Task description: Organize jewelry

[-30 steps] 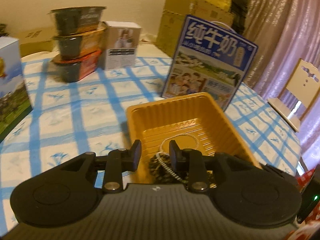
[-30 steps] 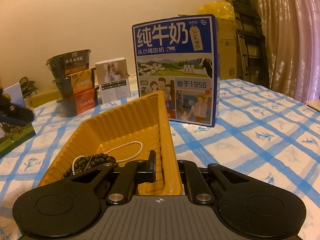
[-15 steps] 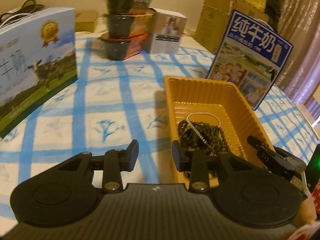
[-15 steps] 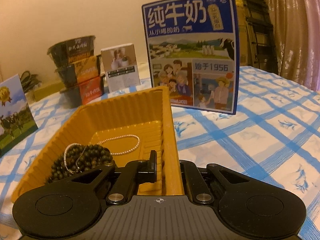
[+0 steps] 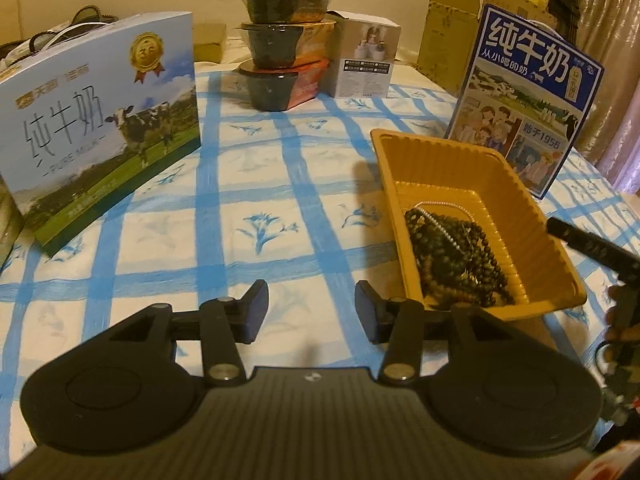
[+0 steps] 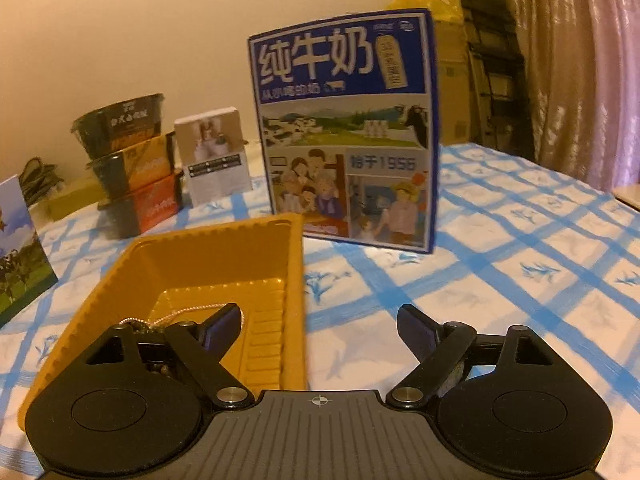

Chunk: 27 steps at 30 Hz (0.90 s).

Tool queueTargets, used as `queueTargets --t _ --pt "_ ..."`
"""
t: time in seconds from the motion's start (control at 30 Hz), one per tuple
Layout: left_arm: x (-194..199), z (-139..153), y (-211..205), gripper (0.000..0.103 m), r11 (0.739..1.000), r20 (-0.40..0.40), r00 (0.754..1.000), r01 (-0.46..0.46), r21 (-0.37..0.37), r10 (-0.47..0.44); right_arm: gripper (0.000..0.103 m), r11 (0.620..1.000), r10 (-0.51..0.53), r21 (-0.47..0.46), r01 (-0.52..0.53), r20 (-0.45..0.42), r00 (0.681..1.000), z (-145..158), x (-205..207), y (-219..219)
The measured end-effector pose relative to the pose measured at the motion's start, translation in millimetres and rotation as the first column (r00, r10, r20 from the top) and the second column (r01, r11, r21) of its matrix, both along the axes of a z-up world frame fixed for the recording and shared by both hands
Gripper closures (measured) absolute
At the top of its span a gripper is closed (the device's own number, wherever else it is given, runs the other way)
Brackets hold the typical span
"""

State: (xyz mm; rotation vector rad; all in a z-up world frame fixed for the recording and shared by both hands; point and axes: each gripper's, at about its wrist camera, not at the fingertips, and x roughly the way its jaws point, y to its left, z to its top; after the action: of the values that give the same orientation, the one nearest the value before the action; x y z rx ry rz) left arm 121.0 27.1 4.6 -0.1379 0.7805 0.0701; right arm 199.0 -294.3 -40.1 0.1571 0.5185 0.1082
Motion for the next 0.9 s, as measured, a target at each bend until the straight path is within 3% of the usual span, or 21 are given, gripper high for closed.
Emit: queueTargets --t 0.13,0.3,0.47,0.63,0.9 --pt "-12 0 2 0.055 1.000 -0.007 1.000 -0.010 0.019 0.011 0.018 0.998 0.022 0.056 -0.019 -0.067 0.997 15 -19 4" --pt "-30 -2 9 0.054 1.000 -0.035 0.999 -0.014 -0.020 0.013 0.018 0.989 0.133 0.089 -0.121 -0.149 0.980 28 -50 30" --pt "-53 -5 15 0.053 1.000 -0.050 0.999 -0.020 0.002 0.020 0.018 0.964 0.264 0.012 -0.266 -0.183 0.947 25 -80 69" --pt "-75 -12 21 0.053 0.999 -0.063 0.997 -0.032 -0.003 0.031 0.018 0.931 0.362 0.049 -0.363 -0.269 0.892 13 -102 94" --pt "-106 -16 18 0.050 1.000 -0.069 0.998 -0.009 -0.015 0.008 0.018 0.910 0.404 0.055 -0.411 -0.340 0.849 7 -125 111"
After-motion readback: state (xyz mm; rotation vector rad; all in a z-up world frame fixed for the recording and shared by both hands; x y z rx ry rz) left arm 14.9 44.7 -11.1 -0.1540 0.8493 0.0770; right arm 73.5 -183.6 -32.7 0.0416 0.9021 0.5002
